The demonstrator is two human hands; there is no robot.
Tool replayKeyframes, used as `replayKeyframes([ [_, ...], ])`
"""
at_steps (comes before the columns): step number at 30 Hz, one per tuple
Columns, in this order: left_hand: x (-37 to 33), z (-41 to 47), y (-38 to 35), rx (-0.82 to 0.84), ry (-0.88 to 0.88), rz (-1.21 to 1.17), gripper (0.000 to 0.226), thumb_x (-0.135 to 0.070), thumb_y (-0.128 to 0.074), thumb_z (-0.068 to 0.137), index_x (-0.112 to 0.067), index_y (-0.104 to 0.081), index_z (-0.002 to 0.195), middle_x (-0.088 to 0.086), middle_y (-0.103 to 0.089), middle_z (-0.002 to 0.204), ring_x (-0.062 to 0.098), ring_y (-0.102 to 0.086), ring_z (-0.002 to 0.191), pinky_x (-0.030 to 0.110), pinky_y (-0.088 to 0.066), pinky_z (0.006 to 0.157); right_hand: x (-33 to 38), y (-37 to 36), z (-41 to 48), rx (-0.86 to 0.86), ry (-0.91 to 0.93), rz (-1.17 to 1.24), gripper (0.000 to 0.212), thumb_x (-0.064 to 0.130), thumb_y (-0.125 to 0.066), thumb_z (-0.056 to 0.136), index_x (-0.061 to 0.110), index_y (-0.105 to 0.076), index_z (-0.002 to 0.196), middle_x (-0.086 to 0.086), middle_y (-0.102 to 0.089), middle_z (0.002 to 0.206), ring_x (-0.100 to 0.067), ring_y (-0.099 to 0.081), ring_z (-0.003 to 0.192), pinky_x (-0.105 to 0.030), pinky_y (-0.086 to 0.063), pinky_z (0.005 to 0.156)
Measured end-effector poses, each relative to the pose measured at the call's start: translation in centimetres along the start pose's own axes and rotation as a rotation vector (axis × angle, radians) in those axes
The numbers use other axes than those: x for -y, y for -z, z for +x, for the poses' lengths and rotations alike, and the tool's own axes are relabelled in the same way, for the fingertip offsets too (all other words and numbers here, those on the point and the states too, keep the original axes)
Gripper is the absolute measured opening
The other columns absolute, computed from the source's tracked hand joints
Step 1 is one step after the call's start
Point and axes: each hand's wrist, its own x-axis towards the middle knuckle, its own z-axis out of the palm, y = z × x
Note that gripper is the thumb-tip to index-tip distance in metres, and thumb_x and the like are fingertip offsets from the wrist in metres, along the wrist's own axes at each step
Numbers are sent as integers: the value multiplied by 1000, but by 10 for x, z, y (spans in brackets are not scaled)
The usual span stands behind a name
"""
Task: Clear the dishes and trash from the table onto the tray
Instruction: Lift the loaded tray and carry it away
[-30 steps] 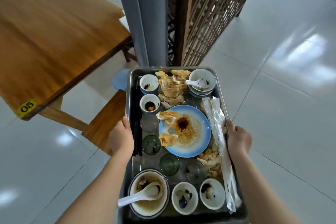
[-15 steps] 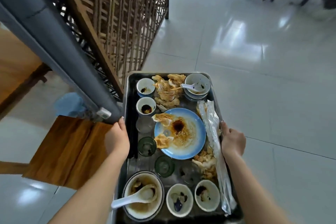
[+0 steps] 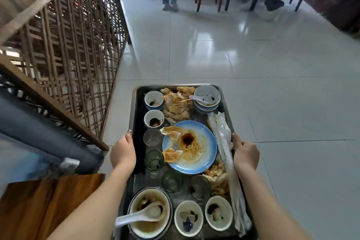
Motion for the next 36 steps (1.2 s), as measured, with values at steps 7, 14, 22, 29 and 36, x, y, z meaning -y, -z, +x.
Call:
replayKeyframes([
  [7, -43, 45, -14, 27, -56, 12, 57, -34, -23, 105, 7, -62, 105, 28, -64, 103, 42, -57, 98, 35, -32, 72, 25, 5, 34, -48, -7, 13, 58, 47, -49, 96, 3, -56, 58, -8, -57, 58, -23, -50, 54, -30, -35, 51],
  [14, -78, 118, -24, 34, -68, 18, 56, -33, -22, 105, 7, -61, 104, 28, -64, 101, 41, -57, 94, 35, -33, 70, 76, -24, 80, -64, -17, 11, 56, 47, -50, 95, 3, -56, 59, -8, -56, 59, -22, -49, 53, -29, -33, 49],
  [22, -112, 226, -21, 35, -58, 9, 55, -35, -22, 105, 5, -60, 102, 25, -64, 99, 37, -55, 87, 34, -32, 68, 159, -78, 131, -57, 2, 6, 54, 45, -49, 96, 5, -54, 60, -6, -53, 58, -19, -46, 53, -28, -30, 48],
  [29, -134, 297, -21, 8, -35, 8, 57, -36, -21, 105, 5, -61, 104, 25, -64, 102, 39, -57, 97, 33, -32, 70, 218, -121, 179, -36, 47, 9, 54, 43, -51, 95, 6, -50, 57, -9, -54, 60, -22, -46, 53, -29, -30, 48],
  [36, -161, 372, -40, -28, 32, 13, 56, -36, -23, 105, 4, -62, 102, 26, -64, 103, 40, -58, 96, 34, -34, 70, 271, -168, 247, 23, 49, -11, 56, 43, -53, 95, 5, -49, 54, -8, -52, 57, -26, -47, 55, -33, -32, 56],
])
